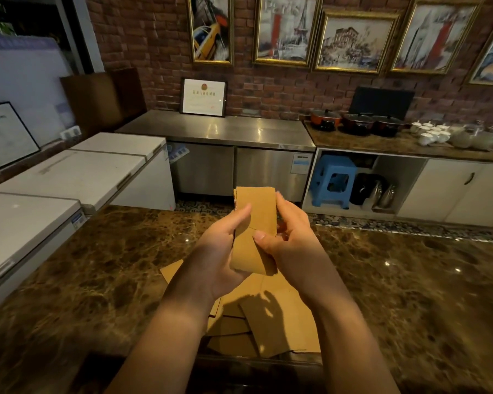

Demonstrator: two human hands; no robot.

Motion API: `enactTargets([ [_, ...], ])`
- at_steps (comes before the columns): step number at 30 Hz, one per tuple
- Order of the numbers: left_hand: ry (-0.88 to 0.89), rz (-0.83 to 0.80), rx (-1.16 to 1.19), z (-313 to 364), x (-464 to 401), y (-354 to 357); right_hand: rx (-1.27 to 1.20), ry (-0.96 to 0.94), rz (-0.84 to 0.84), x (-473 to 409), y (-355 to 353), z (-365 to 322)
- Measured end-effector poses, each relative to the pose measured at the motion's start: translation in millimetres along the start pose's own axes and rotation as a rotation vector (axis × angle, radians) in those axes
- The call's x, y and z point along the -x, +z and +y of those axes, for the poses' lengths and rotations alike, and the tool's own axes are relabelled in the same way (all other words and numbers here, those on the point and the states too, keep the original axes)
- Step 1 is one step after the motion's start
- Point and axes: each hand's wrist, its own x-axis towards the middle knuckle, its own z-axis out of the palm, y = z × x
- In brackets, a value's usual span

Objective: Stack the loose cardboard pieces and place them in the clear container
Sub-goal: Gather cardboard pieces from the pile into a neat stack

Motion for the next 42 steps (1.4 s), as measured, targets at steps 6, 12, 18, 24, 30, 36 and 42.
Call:
enactTargets([
  [6, -0.110, -0.197, 0.024, -8, -2, -13, -0.095, -0.043, -0.070, -7, -8, 9],
  [12, -0.046, -0.182, 0.163, -20, -12, -29, -0.125, 0.092, -0.111, -19, -9, 36],
  [18, 0.018, 0.105, 0.216, -33, -19, -84, 0.360, 0.494, -0.051, -27, -28, 104],
  [24, 0.003, 0.229, 0.202, -58, -29, -96, 0.754, 0.761, -0.257, -12, 17, 145],
  [30, -0.033, 0.235, 0.238, -69, -33, -92, 0.915, 0.821, -0.178, -10, 34, 150],
  [36, -0.028, 0.234, 0.234, -64, -33, -89, 0.600, 0.690, -0.112, -17, 17, 145],
  [42, 0.039, 0.209, 0.189, -48, -27, -80, -0.120, 0.515, 0.028, -23, -22, 103],
])
